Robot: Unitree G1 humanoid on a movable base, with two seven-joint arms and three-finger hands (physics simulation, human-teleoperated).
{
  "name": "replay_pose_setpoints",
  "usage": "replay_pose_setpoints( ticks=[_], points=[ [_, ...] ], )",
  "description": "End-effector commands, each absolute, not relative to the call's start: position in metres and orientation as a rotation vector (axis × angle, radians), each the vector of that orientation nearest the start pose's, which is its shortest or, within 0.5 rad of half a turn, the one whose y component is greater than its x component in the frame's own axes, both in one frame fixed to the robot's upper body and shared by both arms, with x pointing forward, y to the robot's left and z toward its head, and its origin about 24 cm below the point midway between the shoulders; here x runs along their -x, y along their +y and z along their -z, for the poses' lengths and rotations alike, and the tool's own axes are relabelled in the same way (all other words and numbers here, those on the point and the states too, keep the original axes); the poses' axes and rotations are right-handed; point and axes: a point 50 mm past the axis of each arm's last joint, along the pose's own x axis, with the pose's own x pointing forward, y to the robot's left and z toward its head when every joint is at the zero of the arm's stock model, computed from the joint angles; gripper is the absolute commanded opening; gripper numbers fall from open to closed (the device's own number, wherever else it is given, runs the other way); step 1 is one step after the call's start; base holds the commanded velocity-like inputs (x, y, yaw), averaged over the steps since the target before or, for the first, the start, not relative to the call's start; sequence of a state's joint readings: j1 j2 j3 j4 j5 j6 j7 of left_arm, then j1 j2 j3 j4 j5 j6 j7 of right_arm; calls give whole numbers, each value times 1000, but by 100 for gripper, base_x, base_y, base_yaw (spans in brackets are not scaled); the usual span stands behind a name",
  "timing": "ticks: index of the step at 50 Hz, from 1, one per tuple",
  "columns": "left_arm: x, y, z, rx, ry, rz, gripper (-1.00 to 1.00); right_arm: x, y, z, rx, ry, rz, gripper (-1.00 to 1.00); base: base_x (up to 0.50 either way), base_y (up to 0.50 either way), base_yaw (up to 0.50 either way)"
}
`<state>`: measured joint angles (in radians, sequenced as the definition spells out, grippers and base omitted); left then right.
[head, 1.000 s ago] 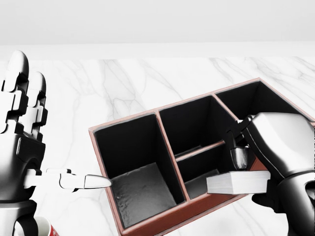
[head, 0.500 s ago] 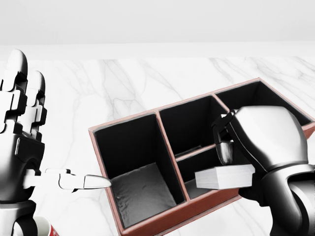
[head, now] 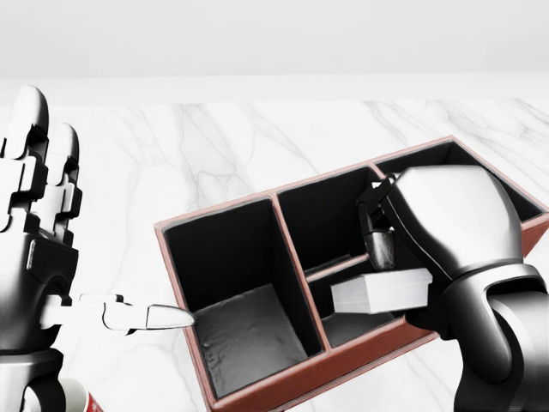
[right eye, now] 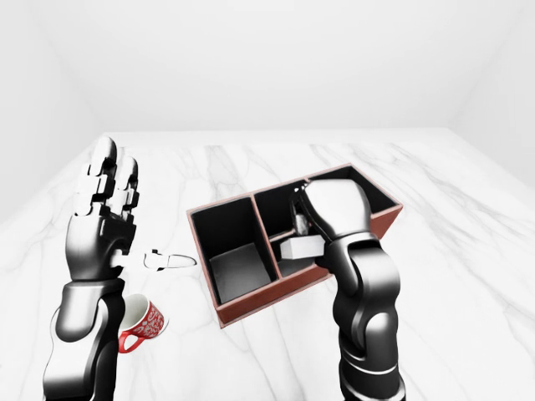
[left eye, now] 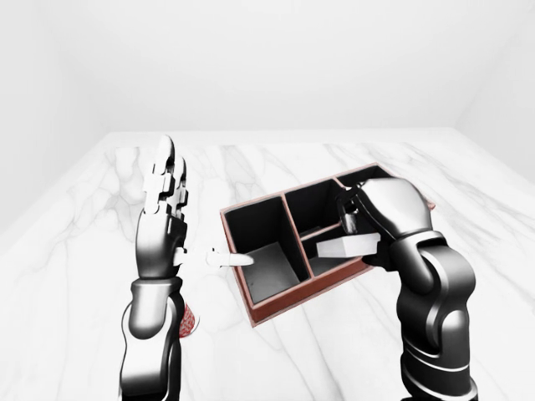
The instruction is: Pick up the book and place it in the back compartment of the caddy.
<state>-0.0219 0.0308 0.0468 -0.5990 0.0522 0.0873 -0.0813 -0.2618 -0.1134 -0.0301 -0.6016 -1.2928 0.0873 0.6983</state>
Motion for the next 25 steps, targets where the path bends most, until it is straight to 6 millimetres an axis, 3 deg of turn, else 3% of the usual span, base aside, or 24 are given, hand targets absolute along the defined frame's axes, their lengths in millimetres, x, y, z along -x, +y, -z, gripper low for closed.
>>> replay_pose_setpoints(
  ticks=[1,25],
  points=[
    [-224,155,-173,-112,-531,30,100,-252,-148,-215,1432,-263,20,-100,0,0,0],
    [-224,154,-171,-114,-519,36,100,-273,-147,-200,1402,-200,-86,-100,0,0,0]
  ],
)
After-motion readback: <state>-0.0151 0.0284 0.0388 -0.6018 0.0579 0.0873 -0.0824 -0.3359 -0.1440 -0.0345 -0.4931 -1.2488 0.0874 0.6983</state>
